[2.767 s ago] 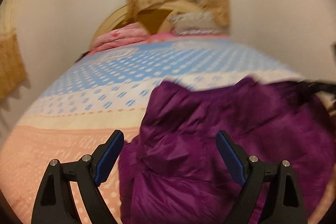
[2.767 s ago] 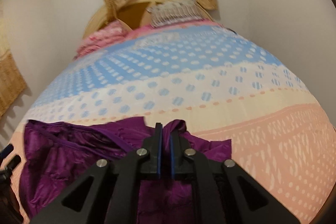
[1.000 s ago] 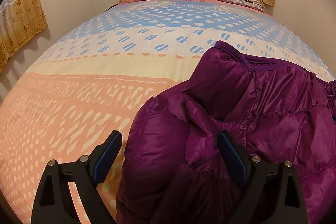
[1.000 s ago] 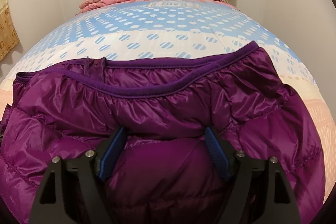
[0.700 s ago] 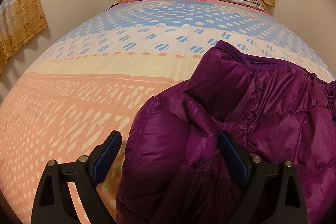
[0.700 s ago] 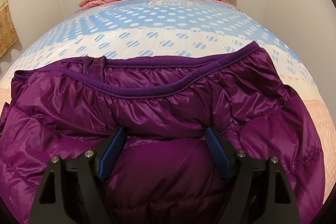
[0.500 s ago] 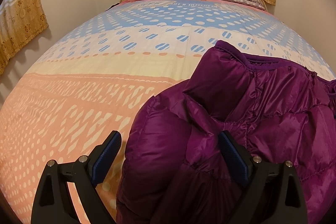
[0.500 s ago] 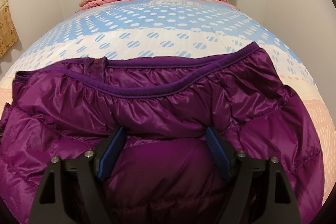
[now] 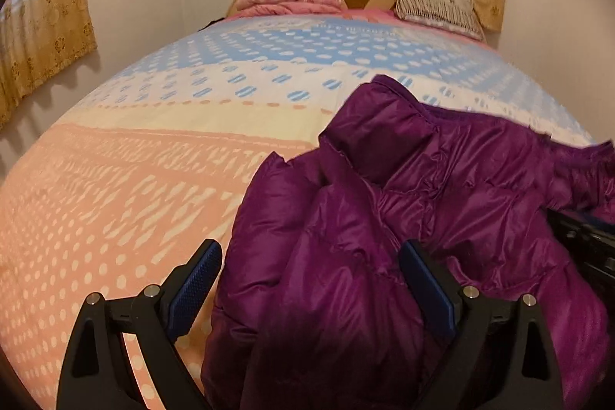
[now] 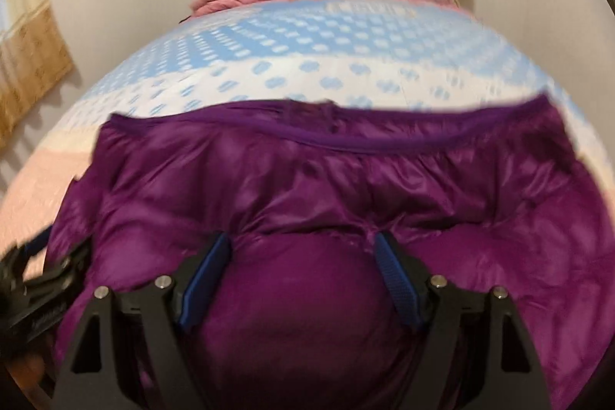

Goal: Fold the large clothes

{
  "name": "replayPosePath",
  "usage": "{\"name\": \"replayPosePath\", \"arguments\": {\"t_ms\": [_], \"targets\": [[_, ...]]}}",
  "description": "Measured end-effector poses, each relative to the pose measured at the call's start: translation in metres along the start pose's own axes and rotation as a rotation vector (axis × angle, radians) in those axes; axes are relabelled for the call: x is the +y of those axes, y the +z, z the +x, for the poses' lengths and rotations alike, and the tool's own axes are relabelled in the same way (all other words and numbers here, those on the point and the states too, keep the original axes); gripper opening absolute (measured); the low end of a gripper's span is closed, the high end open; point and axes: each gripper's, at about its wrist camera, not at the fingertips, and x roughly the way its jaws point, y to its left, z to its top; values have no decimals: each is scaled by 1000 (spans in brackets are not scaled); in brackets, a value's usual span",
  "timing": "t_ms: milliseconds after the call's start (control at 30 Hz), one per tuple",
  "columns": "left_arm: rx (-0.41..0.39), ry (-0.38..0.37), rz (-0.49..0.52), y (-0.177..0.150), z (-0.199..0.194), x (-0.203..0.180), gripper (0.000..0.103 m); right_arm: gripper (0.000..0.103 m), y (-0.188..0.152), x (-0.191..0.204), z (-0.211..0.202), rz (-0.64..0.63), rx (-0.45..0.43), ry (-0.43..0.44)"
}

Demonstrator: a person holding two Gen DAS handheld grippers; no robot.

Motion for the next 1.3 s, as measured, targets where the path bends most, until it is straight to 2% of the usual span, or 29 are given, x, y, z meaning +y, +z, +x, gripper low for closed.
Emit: {"name": "replayPosePath", "arguments": {"t_ms": [100, 233, 400, 467, 533, 633, 667, 800, 933, 967, 1000, 1033, 1067, 1100, 1133, 1167, 1300], "targets": [[39, -38, -22, 1, 9, 3, 94, 79, -5, -1, 4, -16, -17, -5], [47, -68, -54, 2, 9, 8, 94, 79, -3, 2, 5, -19, -27, -11], [26, -79, -96, -7, -29, 30, 94, 78, -2, 4, -7, -36, -16, -12], [23, -104, -105, -17, -48, 43, 94, 80, -6, 4, -34, -33, -76, -20], [27, -87, -129, -28, -58, 58, 94, 81, -12, 7, -54, -59, -133, -79], [68, -125, -188, -39, -51, 66, 94, 82, -23, 14, -48, -109, -103, -114], [75, -132, -191, -42, -48, 65, 94, 82, -28, 18, -41, -144, -99, -149], [72, -164, -196, -44, -42, 58, 92, 83, -38, 21, -33, -173, -108, -179], [85, -264, -182, -38, -36, 49, 59, 85, -40, 17, -33, -159, -95, -159], [94, -294, -186, -37, -36, 47, 56, 86, -40, 15, -33, -150, -93, -151], [91, -304, -185, -37, -36, 45, 52, 86, -40, 14, -32, -146, -91, -148], [80, -329, -169, -36, -38, 42, 40, 86, -40, 14, -32, -146, -91, -149], [72, -333, -150, -36, -40, 40, 32, 86, -40, 14, -32, -148, -92, -152], [67, -335, -132, -35, -42, 37, 29, 86, -39, 17, -32, -150, -92, -156], [66, -346, -128, -35, -42, 37, 18, 87, -40, 18, -32, -154, -90, -162], [61, -365, -126, -34, -44, 37, 13, 87, -39, 18, -31, -157, -87, -164], [39, -379, -114, -29, -52, 42, 9, 87, -30, 20, -38, -173, -49, -154]]}}
